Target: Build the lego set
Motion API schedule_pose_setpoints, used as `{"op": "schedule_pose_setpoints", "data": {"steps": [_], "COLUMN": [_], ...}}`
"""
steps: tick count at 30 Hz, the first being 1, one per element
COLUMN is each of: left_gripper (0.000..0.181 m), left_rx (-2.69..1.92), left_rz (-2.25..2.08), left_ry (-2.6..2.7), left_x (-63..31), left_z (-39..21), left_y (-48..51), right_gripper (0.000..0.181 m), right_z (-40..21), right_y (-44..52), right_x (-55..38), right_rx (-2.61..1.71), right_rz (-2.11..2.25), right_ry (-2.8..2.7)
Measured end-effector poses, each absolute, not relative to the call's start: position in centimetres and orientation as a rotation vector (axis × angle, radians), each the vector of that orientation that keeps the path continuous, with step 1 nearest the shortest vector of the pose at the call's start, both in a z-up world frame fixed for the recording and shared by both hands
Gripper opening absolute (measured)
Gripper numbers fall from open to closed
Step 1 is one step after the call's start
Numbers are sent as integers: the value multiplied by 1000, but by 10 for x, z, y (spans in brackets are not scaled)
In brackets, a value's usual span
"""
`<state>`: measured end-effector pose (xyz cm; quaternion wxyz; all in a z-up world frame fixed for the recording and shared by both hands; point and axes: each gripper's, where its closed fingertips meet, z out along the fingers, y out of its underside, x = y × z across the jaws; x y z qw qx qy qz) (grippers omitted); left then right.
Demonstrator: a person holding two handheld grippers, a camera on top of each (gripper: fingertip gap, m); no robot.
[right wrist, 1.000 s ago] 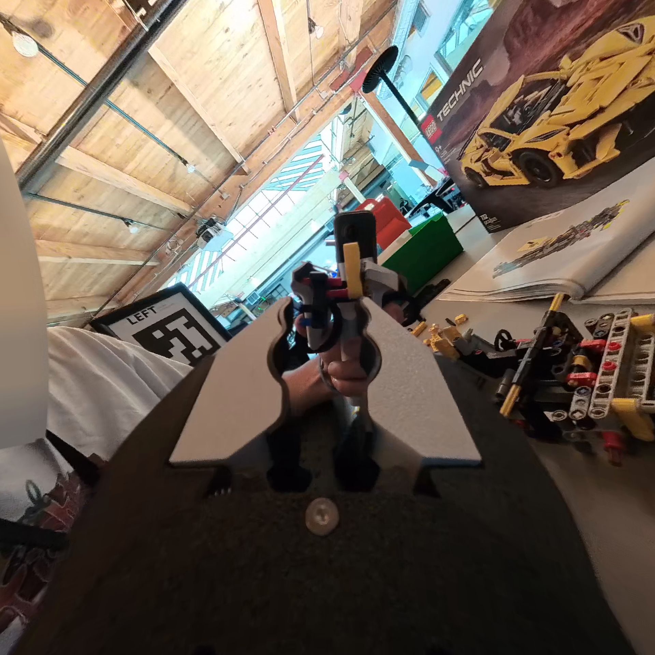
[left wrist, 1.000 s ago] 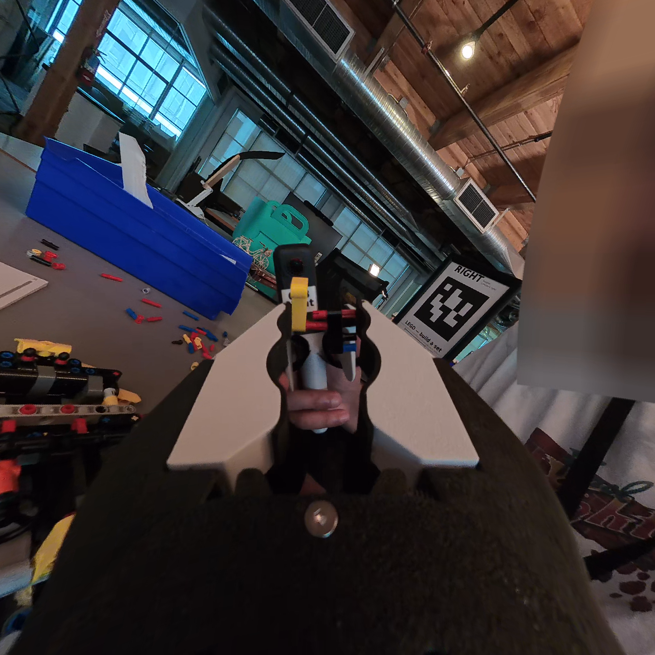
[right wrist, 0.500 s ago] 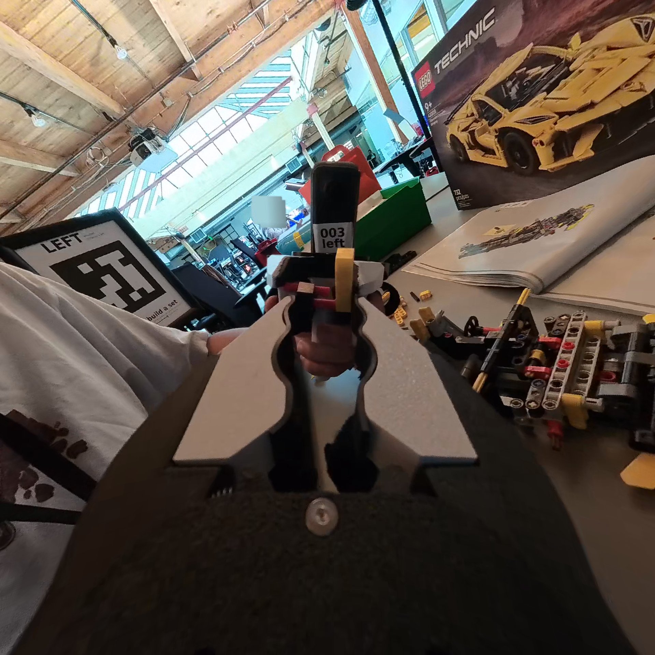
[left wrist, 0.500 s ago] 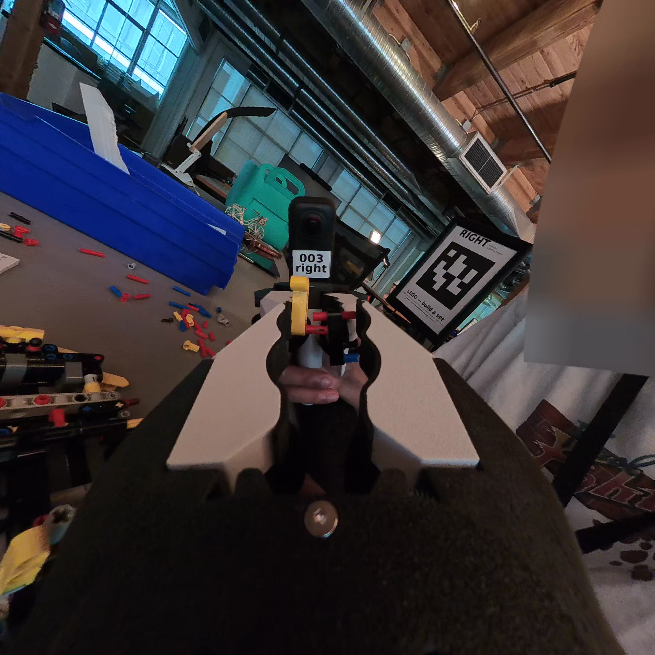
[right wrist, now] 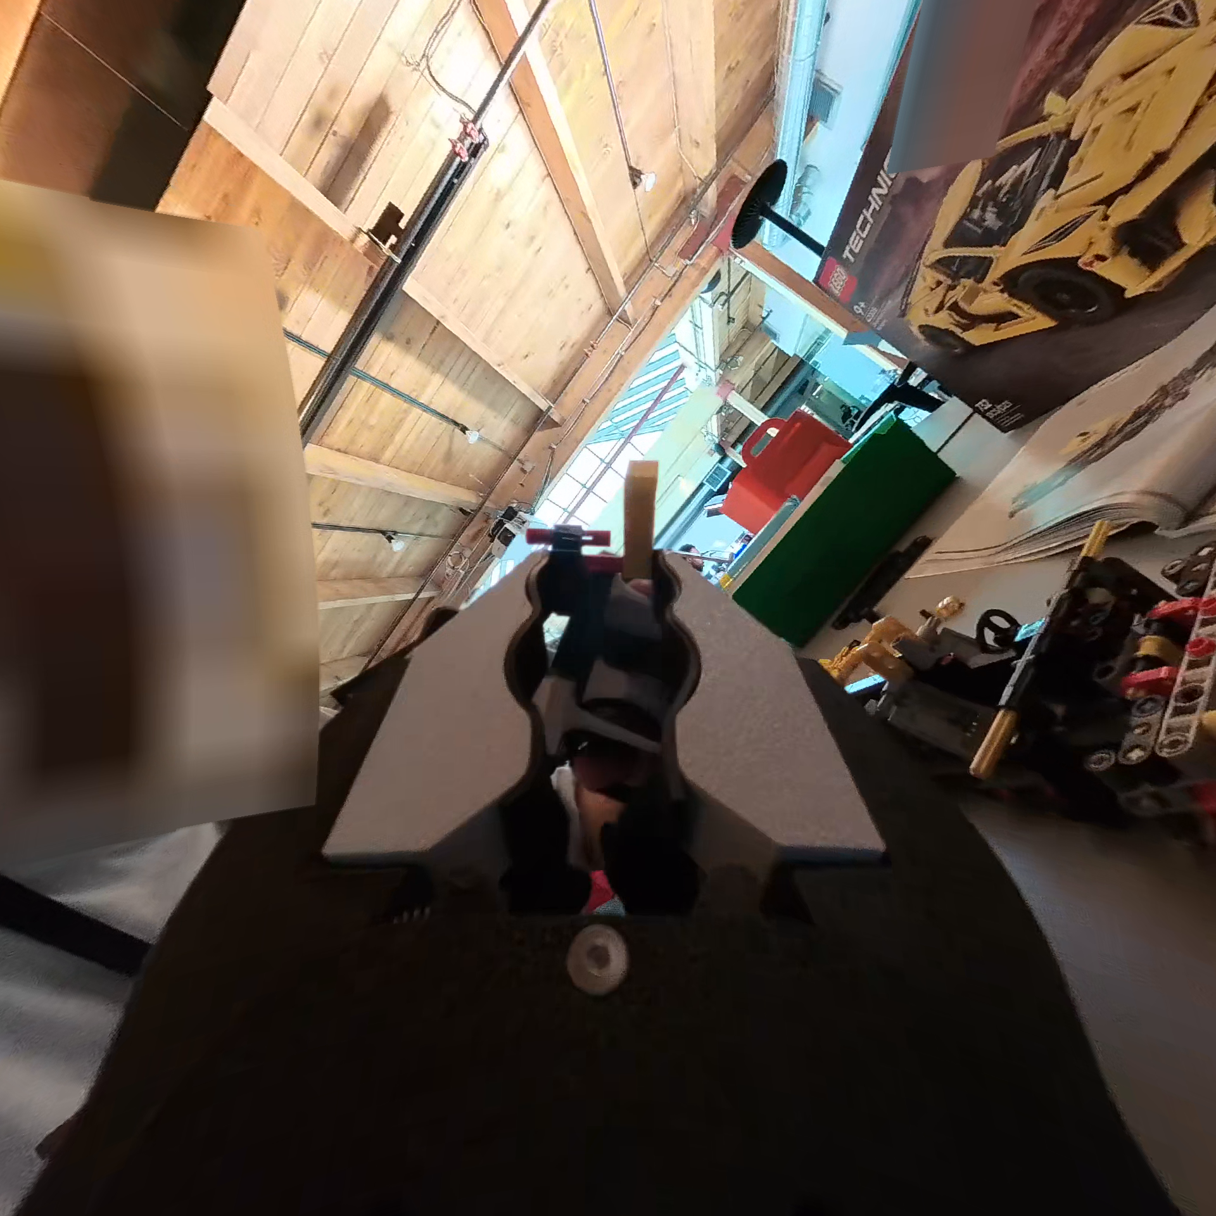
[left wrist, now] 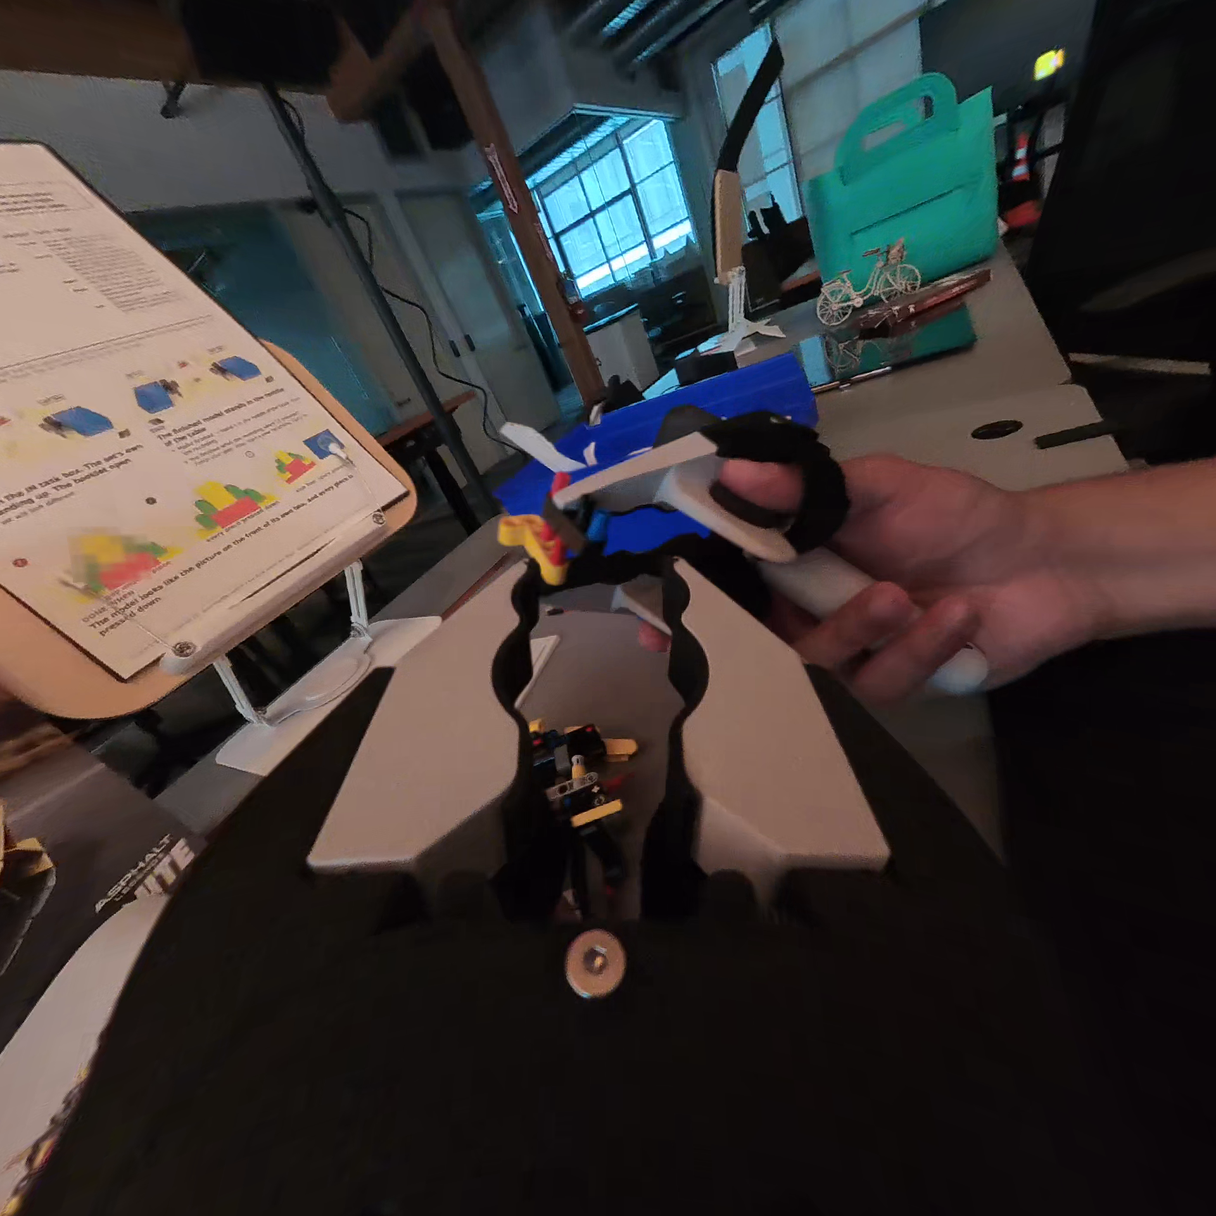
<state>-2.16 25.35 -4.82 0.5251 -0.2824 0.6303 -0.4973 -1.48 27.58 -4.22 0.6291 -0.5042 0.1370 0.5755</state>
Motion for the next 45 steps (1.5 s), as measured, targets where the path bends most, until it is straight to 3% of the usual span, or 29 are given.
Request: {"op": "schedule_pose_setpoints", "data": {"steps": [3,5,7,38,42,45], "left_gripper": [38,22,18,8,8,8], "left_rx": [-689,-650,-608,-458,-360,-198], "left_rz": [-1082,-1032,-967,-672,-586,-522], "left_ry": [1472,1403,1382,1286,1281,1301], "left_x": [-17,-20,-23,-27,-29,-33], "left_z": [-51,-43,-41,-37,-34,-35], "left_y": [257,260,261,265,272,268], "right_gripper": [28,28,28,27,43,43], "right_z": [-43,-47,-47,-40,-39,-46], "right_y": [280,283,284,281,271,264], "right_x": [-23,-30,-33,-35,-38,-38], "right_rx": [-1188,-1252,-1265,-1275,-1334,-1444], "right_rz": [1305,1262,1232,1001,943,713], "right_ry": [290,258,240,124,7,-166]}}
